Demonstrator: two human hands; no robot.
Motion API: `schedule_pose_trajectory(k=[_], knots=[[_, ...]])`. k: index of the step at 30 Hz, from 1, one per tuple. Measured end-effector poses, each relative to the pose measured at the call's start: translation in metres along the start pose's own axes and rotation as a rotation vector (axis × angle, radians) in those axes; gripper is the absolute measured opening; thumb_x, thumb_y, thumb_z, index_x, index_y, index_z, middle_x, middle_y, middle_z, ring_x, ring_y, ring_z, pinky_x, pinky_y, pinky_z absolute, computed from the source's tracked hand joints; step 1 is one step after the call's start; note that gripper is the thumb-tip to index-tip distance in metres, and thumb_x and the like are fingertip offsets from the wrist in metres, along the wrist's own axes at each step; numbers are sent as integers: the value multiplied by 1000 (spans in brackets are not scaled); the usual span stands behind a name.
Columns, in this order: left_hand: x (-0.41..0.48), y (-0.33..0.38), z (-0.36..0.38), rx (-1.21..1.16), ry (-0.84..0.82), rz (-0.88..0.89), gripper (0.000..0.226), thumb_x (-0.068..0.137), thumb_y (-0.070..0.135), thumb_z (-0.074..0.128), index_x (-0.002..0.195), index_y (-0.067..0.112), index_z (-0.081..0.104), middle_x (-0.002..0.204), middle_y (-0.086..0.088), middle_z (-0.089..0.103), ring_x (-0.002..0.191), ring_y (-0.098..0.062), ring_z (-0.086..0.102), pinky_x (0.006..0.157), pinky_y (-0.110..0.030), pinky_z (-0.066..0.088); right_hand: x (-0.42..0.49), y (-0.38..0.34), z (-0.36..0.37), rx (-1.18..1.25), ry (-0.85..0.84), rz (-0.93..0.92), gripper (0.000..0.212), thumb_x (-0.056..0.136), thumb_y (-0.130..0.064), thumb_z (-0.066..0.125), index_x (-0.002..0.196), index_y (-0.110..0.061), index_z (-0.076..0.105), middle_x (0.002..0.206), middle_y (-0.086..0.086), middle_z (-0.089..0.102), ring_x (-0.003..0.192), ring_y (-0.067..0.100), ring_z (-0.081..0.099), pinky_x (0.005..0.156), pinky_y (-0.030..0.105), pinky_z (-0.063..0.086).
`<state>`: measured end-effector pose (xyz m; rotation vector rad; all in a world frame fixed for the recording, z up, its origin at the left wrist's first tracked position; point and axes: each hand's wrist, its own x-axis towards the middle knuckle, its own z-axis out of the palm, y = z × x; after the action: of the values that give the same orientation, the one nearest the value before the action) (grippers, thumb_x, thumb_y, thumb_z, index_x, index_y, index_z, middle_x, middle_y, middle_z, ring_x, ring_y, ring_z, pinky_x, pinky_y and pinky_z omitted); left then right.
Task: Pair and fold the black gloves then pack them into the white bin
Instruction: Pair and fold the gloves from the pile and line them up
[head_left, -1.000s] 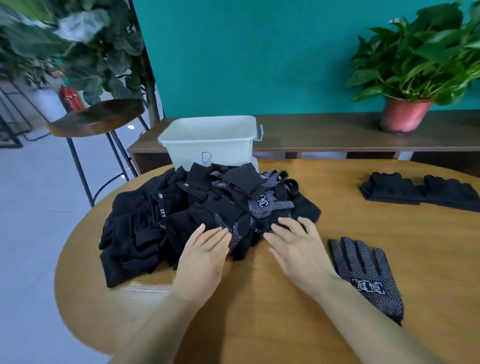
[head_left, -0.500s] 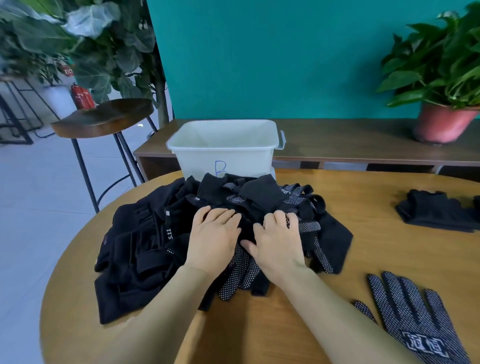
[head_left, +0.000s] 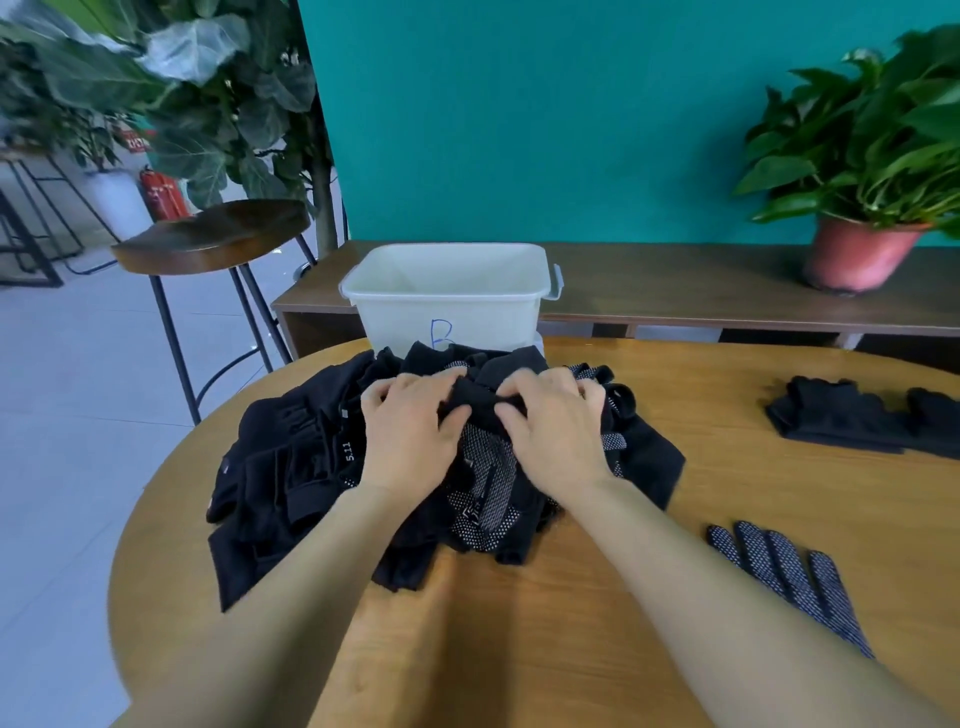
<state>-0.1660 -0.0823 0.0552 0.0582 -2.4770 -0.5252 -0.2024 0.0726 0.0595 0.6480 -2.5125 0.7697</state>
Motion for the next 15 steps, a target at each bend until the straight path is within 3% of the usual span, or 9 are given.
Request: schedule_pose_trajectory(k=[2, 3, 5, 7, 9, 12, 15], knots=[[10, 12, -19, -133, 10, -30, 4, 90, 29, 66, 91, 33, 68, 81, 15, 63, 92, -14, 59, 99, -34, 29, 11, -6, -23, 131, -17, 40, 5, 96, -30, 56, 100, -31, 60, 98, -9, 62, 108, 13, 49, 94, 29, 18], [15, 19, -29, -242, 14, -51, 5, 89, 29, 67, 84, 30, 68, 79, 15, 65, 87, -12, 61, 94, -34, 38, 16, -10, -35, 231, -26, 73, 4, 94, -31, 59, 93, -34, 57, 91, -10, 63, 101, 14, 53, 97, 32, 25], [20, 35, -50, -495, -29, -115, 6, 90, 23, 68, 85, 22, 71, 80, 13, 69, 77, -2, 63, 79, -22, 47, 23, -11, -56, 471, -63, 180, 11, 85, -37, 67, 84, -36, 56, 83, -8, 68, 88, 18, 62, 97, 45, 41], [18, 53, -70, -657, -118, -156, 8, 93, 16, 67, 86, 19, 71, 81, 10, 72, 72, 3, 64, 70, -13, 48, 23, -10, -76, 610, -139, 231, 12, 80, -39, 72, 88, -36, 63, 89, -4, 73, 90, 20, 68, 93, 50, 49], [13, 68, -83, -770, -210, -166, 7, 94, 14, 65, 95, 12, 72, 88, 3, 76, 81, -6, 71, 74, -18, 54, 16, -10, -98, 622, -209, 211, 8, 82, -32, 73, 88, -26, 70, 91, -6, 75, 90, 16, 69, 93, 45, 52], [3, 85, -95, -821, -237, -147, 9, 95, 14, 64, 100, 11, 70, 91, -1, 77, 83, -13, 73, 74, -22, 57, 1, -8, -126, 731, -243, 255, 19, 89, -14, 70, 72, -9, 64, 72, 4, 69, 70, 13, 60, 72, 29, 50], [-8, 98, -94, -732, -275, -139, 7, 94, 14, 66, 98, 10, 70, 87, -1, 77, 80, -14, 73, 75, -28, 58, -20, -1, -141, 569, -258, 262, 36, 86, -24, 73, 62, -11, 51, 62, 15, 53, 62, 16, 46, 66, 30, 39]])
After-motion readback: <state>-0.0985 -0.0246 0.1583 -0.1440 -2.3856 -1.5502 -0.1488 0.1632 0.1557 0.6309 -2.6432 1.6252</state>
